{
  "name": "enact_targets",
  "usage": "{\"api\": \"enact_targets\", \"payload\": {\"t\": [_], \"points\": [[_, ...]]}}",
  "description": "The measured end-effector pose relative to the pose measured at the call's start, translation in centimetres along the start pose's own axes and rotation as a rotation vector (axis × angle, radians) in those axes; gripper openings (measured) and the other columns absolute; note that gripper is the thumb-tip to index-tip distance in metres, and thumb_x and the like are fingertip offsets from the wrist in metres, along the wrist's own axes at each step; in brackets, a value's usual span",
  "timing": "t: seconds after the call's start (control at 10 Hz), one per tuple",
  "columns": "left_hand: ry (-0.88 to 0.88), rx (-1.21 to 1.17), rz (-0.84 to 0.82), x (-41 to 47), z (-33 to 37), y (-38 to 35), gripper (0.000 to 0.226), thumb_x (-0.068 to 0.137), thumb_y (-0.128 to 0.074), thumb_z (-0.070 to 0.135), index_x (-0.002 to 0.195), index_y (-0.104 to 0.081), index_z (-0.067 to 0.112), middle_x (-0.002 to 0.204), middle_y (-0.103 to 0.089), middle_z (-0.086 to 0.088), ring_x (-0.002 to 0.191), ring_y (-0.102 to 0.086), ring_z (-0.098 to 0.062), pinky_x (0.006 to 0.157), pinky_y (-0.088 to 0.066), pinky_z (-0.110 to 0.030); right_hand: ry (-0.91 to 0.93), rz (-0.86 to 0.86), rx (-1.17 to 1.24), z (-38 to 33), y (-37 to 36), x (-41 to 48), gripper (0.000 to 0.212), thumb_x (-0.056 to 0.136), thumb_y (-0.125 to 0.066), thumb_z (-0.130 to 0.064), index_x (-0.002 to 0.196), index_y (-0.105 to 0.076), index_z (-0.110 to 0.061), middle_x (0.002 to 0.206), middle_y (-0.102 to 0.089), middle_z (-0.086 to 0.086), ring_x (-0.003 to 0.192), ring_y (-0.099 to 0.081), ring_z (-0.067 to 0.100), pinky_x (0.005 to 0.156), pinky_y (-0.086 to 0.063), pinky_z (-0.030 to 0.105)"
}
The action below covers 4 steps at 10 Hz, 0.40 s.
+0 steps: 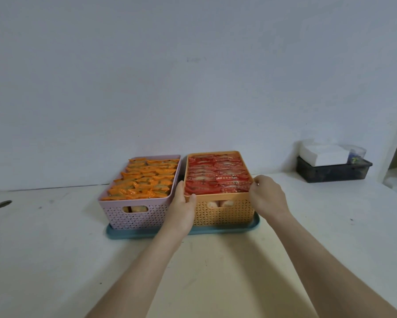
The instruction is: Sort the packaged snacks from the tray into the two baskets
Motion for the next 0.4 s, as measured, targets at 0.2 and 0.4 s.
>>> {"api": "enact_targets", "payload": {"t": [0.2, 0.4], "points": [[-0.066, 0.126, 0.076, -0.8, 0.5, 0.2, 0.043, 0.103, -0.039, 0.031, 0.145, -0.032, 0.03, 0.125, -0.048, 0.015, 0.108, -0.047, -0.005, 0.09, -0.042, -0.031, -0.076, -0.151, 0.224, 0.8, -0.8, 0.1, 0.028, 0.098, -0.036, -0.026, 0.113, -0.057, -0.013, 0.113, -0.064, 0.011, 0.102, -0.059, 0.028, 0.09, -0.049, 0.045], [-0.225, 0.248, 0.09, -3.5, 2.0, 2.4, 0.045, 0.1, -0.045, 0.034, 0.144, -0.035, 0.032, 0.119, -0.058, 0.021, 0.097, -0.054, 0.012, 0.078, -0.049, -0.015, 0.031, -0.039, 0.242, 1.5, 1.9, -1.3, 0.038, 0.098, -0.042, -0.041, 0.124, -0.056, -0.017, 0.12, -0.064, 0.007, 0.111, -0.058, 0.025, 0.094, -0.043, 0.037]]}}
Point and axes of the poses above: each hand's wrist, its own x-axis towards the middle knuckle, its own y-axis out of the back of the hand, z = x × y, the point moved 9 cm from there along x, towards the middle knuckle
